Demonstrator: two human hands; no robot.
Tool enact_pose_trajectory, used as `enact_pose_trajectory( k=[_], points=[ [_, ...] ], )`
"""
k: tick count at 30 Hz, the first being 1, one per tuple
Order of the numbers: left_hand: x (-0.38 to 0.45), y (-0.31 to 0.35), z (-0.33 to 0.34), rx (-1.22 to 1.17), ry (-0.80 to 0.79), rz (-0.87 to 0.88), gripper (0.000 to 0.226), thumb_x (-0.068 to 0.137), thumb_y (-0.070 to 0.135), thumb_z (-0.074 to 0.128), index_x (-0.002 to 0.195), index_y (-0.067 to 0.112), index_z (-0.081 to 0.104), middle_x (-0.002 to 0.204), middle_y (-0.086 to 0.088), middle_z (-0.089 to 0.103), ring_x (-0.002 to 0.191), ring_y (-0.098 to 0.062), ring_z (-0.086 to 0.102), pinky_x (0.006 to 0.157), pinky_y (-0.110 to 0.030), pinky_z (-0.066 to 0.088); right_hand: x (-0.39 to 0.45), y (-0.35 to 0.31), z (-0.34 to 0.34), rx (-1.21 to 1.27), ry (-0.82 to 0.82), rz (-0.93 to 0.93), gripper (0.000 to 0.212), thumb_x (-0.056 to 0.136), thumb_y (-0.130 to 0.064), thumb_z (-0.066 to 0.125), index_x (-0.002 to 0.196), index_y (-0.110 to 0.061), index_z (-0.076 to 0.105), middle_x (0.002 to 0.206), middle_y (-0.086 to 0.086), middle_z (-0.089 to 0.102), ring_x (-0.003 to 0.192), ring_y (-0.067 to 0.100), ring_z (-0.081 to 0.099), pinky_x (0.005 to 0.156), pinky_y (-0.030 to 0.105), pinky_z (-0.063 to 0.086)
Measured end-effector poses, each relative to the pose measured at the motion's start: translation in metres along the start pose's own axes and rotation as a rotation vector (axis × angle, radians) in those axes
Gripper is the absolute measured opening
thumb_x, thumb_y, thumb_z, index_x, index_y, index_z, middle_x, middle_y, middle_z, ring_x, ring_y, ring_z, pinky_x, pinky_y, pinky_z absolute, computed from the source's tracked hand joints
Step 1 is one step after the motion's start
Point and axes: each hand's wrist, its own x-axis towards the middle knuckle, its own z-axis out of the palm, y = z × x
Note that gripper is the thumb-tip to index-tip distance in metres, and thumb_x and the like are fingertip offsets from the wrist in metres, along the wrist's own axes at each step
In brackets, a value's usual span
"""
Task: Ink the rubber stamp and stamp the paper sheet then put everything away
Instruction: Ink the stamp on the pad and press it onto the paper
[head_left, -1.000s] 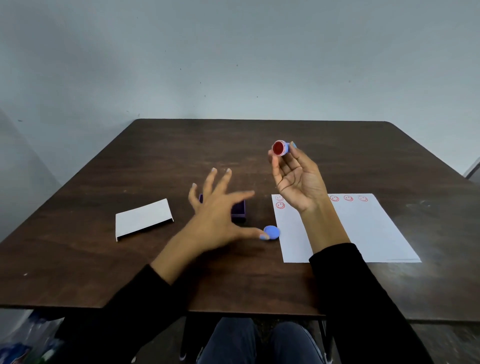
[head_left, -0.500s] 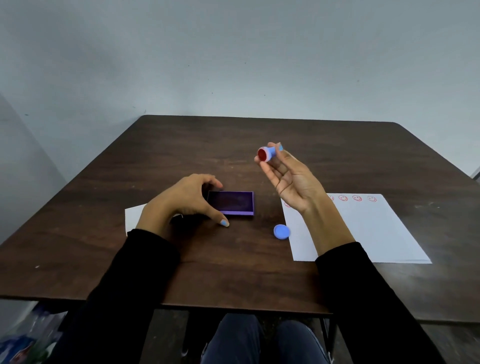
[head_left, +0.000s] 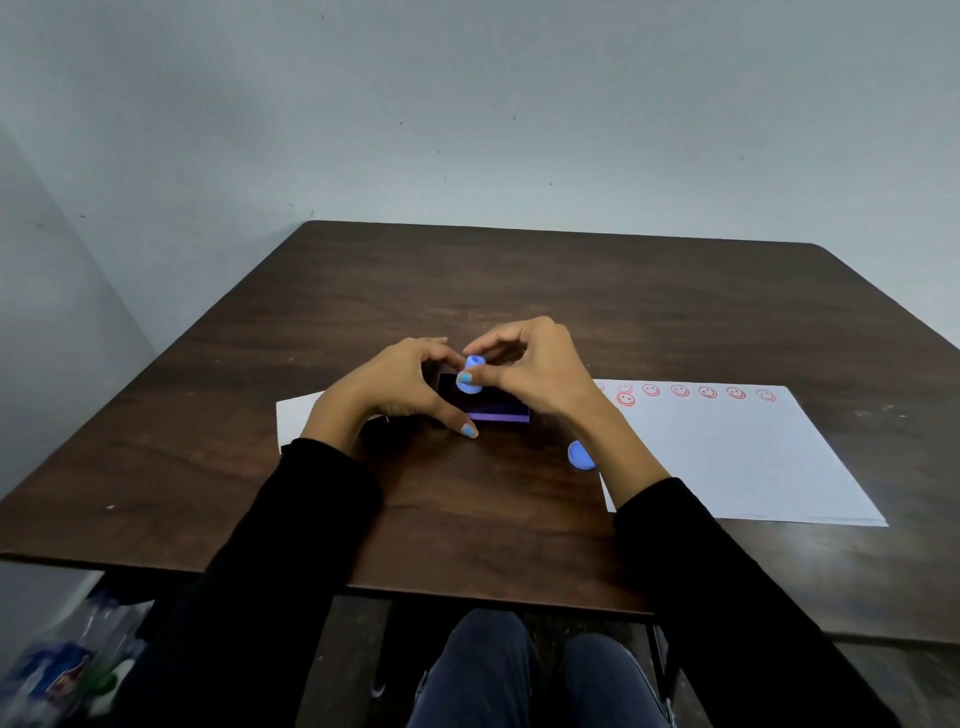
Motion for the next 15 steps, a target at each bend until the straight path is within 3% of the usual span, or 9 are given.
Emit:
enact_pose_trajectory(
  k=[6,15],
  points=[
    [0.0,0.0019,-0.0016,0.038,0.014,-0.022,0.073,0.044,0.037,0.089,0.112,0.038,0.062,0.158,-0.001,0.014,0.144,-0.019,0.014,0.111,-0.04,0.024,-0.0032,-0.0005,0.004,-0.113,-0.015,-0.027,0.02,0.065,-0.022,0.082,0.085,-0.019,0.076,0.078,-0.002,0.075,0.068,0.003,0.065,0.065,0.01,0.05],
    [0.0024,0.0025,-0.0004,0.015,-0.025,-0.029,0.068,0.042,0.037,0.088,0.105,0.038,0.063,0.153,0.004,0.028,0.14,-0.019,0.024,0.108,-0.039,0.025,0.0,-0.0003,0.0072,-0.116,-0.048,-0.024,0.023,0.068,-0.017,0.081,0.09,-0.013,0.076,0.085,0.003,0.075,0.071,0.005,0.064,0.067,0.009,0.048]
  ],
)
